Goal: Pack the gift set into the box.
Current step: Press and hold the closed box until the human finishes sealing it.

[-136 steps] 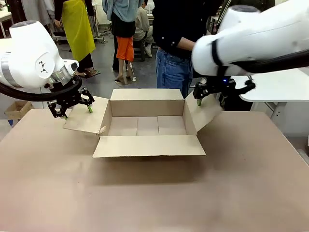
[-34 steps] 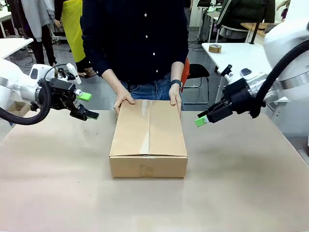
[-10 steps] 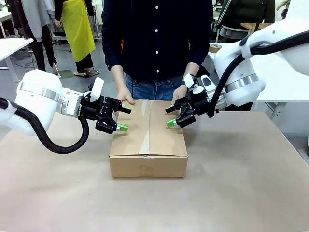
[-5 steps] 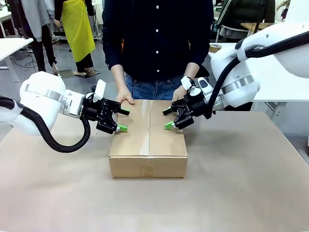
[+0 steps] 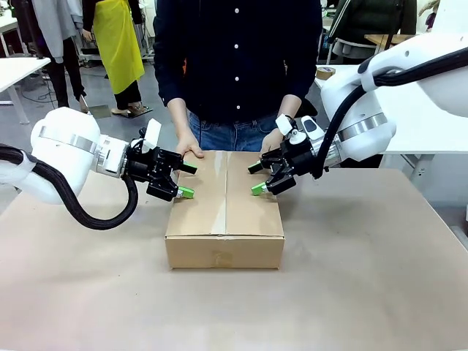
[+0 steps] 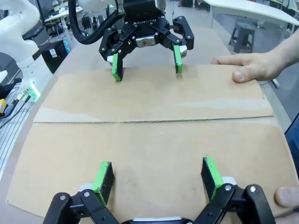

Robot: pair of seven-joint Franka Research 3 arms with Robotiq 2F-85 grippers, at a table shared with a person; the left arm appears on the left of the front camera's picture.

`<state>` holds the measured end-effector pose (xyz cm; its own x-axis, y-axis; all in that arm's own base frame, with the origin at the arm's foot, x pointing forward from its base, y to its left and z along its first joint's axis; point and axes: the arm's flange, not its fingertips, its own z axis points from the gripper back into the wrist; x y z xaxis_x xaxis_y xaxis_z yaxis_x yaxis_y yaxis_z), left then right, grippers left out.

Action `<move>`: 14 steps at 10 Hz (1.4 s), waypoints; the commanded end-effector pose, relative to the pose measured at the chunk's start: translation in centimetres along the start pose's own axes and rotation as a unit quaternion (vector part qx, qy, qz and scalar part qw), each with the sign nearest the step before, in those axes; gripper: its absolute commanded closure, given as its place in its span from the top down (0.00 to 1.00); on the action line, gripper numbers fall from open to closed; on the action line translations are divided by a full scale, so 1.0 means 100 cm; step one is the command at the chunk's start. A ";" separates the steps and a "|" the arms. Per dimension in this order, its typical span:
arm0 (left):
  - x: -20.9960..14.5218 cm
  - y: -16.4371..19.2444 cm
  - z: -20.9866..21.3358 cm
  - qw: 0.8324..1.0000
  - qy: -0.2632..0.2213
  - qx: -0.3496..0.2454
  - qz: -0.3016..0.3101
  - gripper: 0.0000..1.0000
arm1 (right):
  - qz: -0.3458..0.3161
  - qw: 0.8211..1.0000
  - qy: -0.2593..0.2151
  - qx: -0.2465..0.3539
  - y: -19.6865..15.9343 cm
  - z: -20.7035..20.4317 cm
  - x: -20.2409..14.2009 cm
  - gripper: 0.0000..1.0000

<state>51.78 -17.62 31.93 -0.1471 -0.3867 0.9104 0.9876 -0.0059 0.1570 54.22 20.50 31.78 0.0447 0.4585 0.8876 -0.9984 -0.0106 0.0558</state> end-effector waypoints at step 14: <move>-0.001 -0.004 0.000 1.000 0.000 -0.002 -0.011 1.00 | 0.000 1.000 0.000 0.000 0.000 0.000 0.000 1.00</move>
<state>51.78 -17.63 31.96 -0.1476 -0.3857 0.9107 0.9875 -0.0066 0.1572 54.23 20.24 31.77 0.0478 0.4544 0.8895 -0.9981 -0.0119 0.0597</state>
